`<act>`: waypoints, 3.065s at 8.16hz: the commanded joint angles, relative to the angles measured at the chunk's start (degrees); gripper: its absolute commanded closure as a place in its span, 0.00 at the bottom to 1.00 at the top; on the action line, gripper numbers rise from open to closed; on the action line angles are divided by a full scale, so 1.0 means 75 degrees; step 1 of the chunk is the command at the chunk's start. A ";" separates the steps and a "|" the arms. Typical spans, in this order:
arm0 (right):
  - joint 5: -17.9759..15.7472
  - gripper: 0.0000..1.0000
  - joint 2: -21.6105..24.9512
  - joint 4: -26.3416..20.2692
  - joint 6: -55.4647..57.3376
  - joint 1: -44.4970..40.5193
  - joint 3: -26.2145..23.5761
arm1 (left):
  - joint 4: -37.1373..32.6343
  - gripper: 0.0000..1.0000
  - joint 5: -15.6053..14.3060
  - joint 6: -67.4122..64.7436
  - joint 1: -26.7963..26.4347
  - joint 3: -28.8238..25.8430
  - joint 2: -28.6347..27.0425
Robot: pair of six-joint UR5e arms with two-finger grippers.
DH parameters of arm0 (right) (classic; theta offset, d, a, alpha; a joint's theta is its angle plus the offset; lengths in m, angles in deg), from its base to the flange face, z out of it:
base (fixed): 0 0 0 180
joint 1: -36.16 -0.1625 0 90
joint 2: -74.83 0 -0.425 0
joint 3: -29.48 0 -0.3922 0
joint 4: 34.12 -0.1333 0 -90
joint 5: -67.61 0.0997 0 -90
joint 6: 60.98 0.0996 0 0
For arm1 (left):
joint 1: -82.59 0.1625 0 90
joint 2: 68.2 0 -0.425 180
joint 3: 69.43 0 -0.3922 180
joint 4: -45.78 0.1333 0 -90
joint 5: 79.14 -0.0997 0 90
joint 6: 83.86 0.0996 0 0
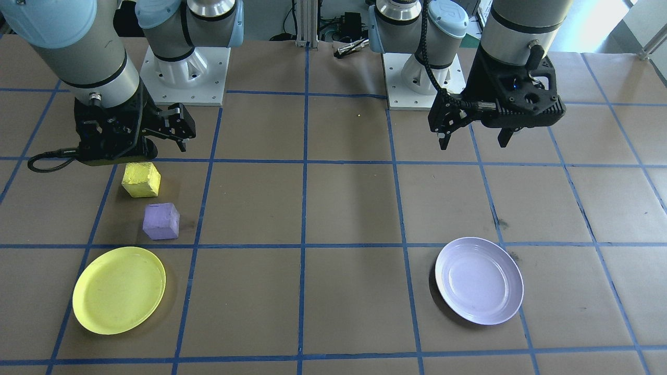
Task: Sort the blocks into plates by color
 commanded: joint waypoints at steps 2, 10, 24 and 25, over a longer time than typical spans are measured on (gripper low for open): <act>-0.0315 0.00 0.0575 0.0462 -0.0764 0.0798 -0.1400 | 0.0129 0.00 0.0003 0.0006 0.0000 0.0028 -0.0074; -0.0553 0.00 0.0779 0.3568 -0.2431 0.2688 -0.5119 | 0.0129 0.00 -0.0009 -0.0005 -0.0001 0.0028 0.0055; -0.0378 0.47 -0.1725 0.3403 -0.1506 0.2198 -0.1473 | 0.0129 0.00 0.0015 0.0006 0.0011 -0.0031 -0.0050; -0.0249 0.46 -0.2393 0.3394 -0.1401 0.1871 -0.0605 | 0.0129 0.00 0.0015 -0.0005 0.0011 -0.0019 -0.0050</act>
